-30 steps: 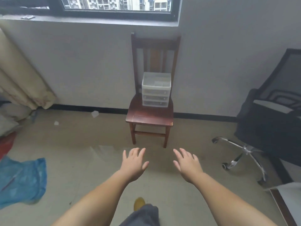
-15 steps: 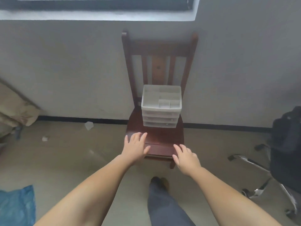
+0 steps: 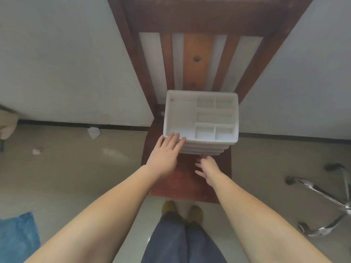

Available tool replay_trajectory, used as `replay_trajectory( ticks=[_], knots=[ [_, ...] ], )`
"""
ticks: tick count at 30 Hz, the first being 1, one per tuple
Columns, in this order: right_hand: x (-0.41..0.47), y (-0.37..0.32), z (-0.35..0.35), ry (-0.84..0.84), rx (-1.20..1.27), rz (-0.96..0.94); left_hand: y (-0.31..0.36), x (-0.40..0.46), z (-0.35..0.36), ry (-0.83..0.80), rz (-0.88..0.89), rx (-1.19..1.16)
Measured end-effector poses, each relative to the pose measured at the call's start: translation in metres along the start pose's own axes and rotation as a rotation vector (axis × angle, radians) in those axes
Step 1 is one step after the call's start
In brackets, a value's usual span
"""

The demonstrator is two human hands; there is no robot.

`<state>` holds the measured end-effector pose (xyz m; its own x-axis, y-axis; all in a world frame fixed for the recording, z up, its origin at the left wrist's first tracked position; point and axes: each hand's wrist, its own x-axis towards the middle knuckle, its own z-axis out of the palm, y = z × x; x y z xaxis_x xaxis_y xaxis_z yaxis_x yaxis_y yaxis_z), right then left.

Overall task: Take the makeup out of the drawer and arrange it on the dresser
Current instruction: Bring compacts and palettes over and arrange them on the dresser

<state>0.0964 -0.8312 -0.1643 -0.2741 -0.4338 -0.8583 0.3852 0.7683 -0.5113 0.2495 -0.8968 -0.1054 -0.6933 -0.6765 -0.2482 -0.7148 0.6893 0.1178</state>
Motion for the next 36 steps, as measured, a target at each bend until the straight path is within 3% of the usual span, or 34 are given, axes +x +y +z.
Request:
replay_trajectory(
  ticks=[3,7,15,22,25,28,30,32,34,36],
  knots=[
    [0.021,-0.012,0.021,0.049,0.513,0.089,-0.003,-0.002,0.017,0.091,0.038,0.025],
    [0.032,-0.024,0.038,0.117,0.814,0.107,0.000,-0.002,0.027,0.174,0.053,0.048],
    [0.025,0.025,0.032,0.147,0.871,0.168,0.001,-0.002,0.028,0.117,0.030,0.131],
    [-0.002,0.080,0.010,0.047,0.868,0.243,0.005,-0.002,0.028,0.080,0.010,0.133],
    [-0.010,0.078,-0.008,-0.067,0.653,0.272,0.003,-0.003,0.024,0.087,0.009,0.125],
    [-0.024,0.057,-0.033,-0.200,0.027,0.252,0.000,-0.007,0.028,0.178,0.117,0.063],
    [-0.025,0.037,-0.047,-0.202,-0.327,0.055,0.001,-0.011,0.041,0.118,0.323,0.012],
    [-0.023,0.018,-0.053,-0.063,-0.598,-0.247,0.006,-0.008,0.054,-0.148,0.383,-0.017],
    [-0.012,0.003,-0.050,0.048,-0.953,-0.509,0.011,0.004,0.069,-0.277,0.208,-0.030],
    [0.006,0.000,-0.042,0.039,-1.270,-0.599,0.016,0.023,0.078,-0.243,0.068,-0.030]
  ],
)
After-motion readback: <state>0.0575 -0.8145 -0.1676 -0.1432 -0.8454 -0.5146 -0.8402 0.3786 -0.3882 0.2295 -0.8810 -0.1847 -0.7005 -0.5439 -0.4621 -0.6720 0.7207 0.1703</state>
